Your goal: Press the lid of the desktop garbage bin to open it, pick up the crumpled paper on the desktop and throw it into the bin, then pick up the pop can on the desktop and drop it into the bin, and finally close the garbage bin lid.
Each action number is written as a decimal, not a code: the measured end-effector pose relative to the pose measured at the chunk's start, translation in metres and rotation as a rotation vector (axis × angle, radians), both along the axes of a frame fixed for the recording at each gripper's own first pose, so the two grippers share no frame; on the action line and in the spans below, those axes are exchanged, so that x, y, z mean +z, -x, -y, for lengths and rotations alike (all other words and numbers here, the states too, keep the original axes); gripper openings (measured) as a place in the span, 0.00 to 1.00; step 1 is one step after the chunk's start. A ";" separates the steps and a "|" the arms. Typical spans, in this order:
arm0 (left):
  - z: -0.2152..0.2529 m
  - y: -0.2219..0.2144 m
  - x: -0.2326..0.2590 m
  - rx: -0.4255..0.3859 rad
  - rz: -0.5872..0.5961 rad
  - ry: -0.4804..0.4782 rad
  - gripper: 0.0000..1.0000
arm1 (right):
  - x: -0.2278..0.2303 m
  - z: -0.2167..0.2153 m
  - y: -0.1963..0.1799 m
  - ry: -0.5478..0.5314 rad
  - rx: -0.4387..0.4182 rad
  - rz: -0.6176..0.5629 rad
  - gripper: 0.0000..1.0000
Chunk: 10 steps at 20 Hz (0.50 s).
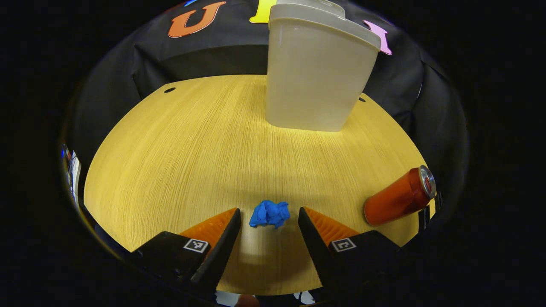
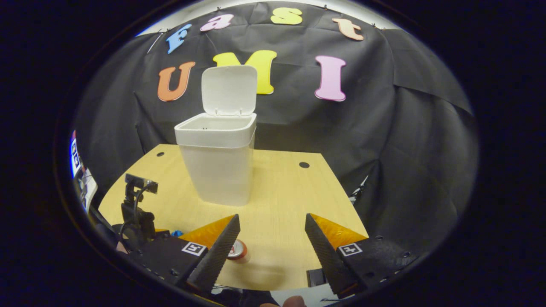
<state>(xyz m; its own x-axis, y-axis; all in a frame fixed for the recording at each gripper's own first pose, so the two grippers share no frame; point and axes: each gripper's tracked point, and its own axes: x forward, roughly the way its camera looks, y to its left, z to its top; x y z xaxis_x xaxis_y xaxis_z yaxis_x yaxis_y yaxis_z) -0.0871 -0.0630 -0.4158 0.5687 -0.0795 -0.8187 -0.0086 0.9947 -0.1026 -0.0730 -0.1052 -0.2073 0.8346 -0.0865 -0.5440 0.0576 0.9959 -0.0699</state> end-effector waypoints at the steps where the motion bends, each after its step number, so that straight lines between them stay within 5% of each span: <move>1: 0.002 0.000 -0.002 -0.005 -0.014 0.008 0.87 | 0.000 -0.001 0.004 -0.005 0.000 -0.004 0.96; 5: 0.004 -0.017 0.013 -0.020 0.003 -0.018 0.69 | -0.009 -0.020 0.017 -0.019 0.037 -0.026 0.96; 6: 0.003 -0.022 0.016 -0.020 0.008 -0.025 0.72 | -0.011 -0.020 0.020 -0.020 0.039 -0.034 0.96; 7: 0.002 -0.027 0.021 -0.023 0.019 -0.029 0.53 | -0.014 -0.020 0.022 -0.023 0.034 -0.041 0.96; 10: -0.001 -0.044 0.035 -0.012 0.037 -0.044 0.51 | -0.018 -0.020 0.027 -0.039 0.021 -0.049 0.96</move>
